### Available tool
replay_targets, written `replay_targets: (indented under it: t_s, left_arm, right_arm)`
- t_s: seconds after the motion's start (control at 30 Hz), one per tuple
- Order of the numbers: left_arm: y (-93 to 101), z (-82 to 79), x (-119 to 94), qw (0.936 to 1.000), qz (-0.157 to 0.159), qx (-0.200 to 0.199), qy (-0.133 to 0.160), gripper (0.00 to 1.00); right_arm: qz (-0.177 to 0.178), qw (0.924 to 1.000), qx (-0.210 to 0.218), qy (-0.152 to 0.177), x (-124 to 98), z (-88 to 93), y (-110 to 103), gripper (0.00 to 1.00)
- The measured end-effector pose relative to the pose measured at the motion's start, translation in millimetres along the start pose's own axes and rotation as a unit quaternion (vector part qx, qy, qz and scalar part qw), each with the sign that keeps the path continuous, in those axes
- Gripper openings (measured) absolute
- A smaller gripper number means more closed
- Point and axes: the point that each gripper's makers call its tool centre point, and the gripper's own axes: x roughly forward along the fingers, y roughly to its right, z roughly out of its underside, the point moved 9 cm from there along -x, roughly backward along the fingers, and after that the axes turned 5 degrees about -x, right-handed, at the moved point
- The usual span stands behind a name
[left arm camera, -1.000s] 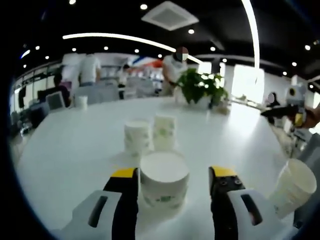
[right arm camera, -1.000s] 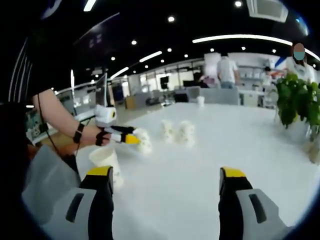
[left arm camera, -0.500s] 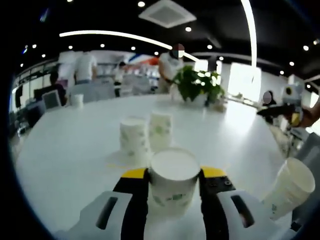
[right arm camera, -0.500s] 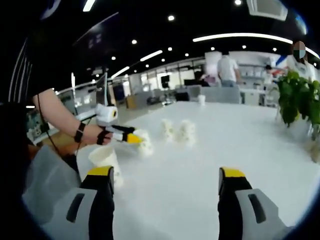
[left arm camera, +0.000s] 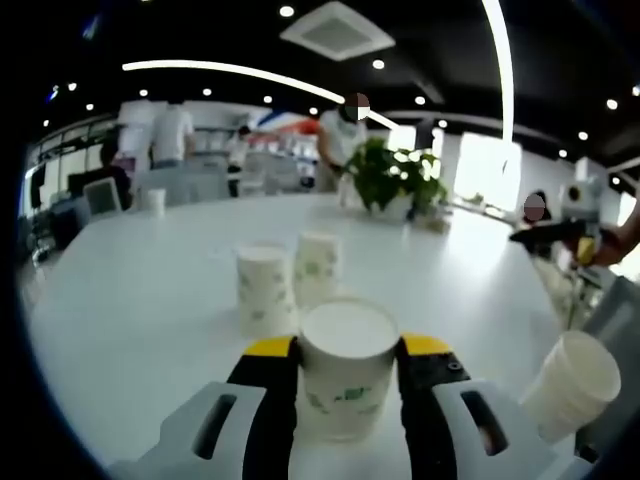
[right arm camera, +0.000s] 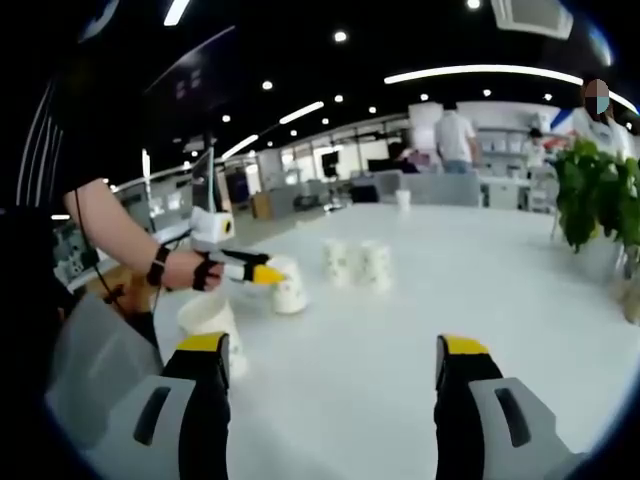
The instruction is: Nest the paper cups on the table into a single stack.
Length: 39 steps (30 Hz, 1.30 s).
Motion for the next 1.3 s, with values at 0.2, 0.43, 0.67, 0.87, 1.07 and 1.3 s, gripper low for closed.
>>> replay_targets:
  t_s: [0.2, 0.43, 0.67, 0.87, 1.07, 1.3]
  left_arm:
    - [3.7, -8.1, -5, 1.0, 0.001, 0.007, 0.006, 0.37]
    - [7.2, -16.8, -11, 0.9998, 0.006, 0.003, 0.018, 0.37]
    - [18.6, -28.9, -19, 0.9994, 0.015, -0.001, 0.031, 0.37]
    - [25.7, -44.5, -21, 0.9985, 0.031, 0.001, 0.044, 0.37]
    - [36.8, -61.8, -24, 0.9974, 0.05, 0.015, 0.05, 0.37]
    - [53.2, -85.7, -30, 0.9949, 0.068, 0.023, 0.071, 0.37]
  right_arm:
    - [-0.002, 1.0, -0.002, 0.008, 2, -4.9, -1, 0.82]
    - [-0.001, 0.9999, -0.005, 0.014, 2, -9.7, -4, 0.82]
    - [-0.001, 0.9997, -0.005, 0.022, -1, -13.9, -9, 0.82]
    - [0.0, 0.9996, 0.001, 0.03, -2, -17.0, -14, 0.81]
    - [-0.006, 0.9993, 0.008, 0.037, 2, -21.5, -18, 0.81]
    - [-0.012, 0.9985, 0.004, 0.054, 8, -34.6, -22, 0.8]
